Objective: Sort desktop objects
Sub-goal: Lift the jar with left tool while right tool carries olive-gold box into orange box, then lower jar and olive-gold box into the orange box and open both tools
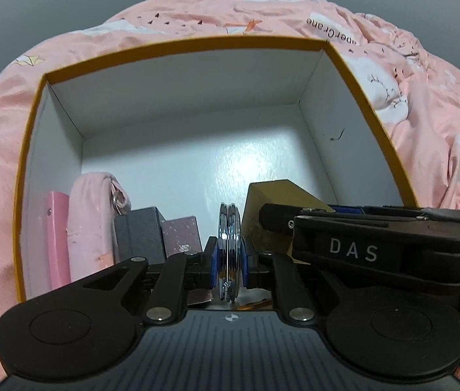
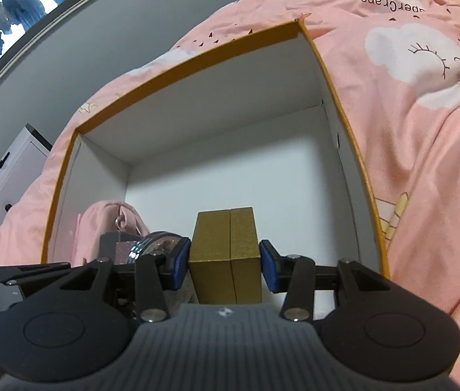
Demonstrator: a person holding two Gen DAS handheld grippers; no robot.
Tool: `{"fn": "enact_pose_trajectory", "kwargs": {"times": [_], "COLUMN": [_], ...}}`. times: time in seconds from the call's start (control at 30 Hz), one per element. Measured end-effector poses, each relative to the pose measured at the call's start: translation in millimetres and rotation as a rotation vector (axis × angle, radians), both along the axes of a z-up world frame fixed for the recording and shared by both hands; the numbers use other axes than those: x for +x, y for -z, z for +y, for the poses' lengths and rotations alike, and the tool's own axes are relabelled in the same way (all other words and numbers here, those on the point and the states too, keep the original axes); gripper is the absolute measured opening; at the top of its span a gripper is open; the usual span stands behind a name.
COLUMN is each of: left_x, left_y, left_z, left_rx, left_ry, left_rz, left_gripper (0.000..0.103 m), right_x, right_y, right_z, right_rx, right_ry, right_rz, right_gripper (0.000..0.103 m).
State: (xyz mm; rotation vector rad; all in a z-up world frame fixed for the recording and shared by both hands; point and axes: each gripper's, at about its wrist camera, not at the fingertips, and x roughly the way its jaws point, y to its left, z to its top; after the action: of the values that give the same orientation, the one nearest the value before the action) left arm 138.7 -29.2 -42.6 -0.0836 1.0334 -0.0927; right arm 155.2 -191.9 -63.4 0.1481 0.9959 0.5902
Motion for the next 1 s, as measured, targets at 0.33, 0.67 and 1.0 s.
{"fn": "enact_pose_trajectory", "kwargs": {"times": [0.33,0.67,1.0], "left_x": [0,-20,-39], "left_y": [5,-20,-40], "left_z": [-2,26,73], "left_rx": [0.022,-0.083,-0.149], "left_ry": [0.022,0.059,-0.07], "left_rz": [0.015,-0.033,-0.105], "left_gripper": [0.015,0.023,0.026], "right_x": [0,2,-2], "right_y": [4,7,9], "right_z": [6,10,22], "right_rx": [-0.023,-0.042,-0.045], "right_ry": [-0.013,-0.017,-0.034], "right_rz": [0.005,0.011,0.0], "right_gripper": [0.047,0.048,0.048]}}
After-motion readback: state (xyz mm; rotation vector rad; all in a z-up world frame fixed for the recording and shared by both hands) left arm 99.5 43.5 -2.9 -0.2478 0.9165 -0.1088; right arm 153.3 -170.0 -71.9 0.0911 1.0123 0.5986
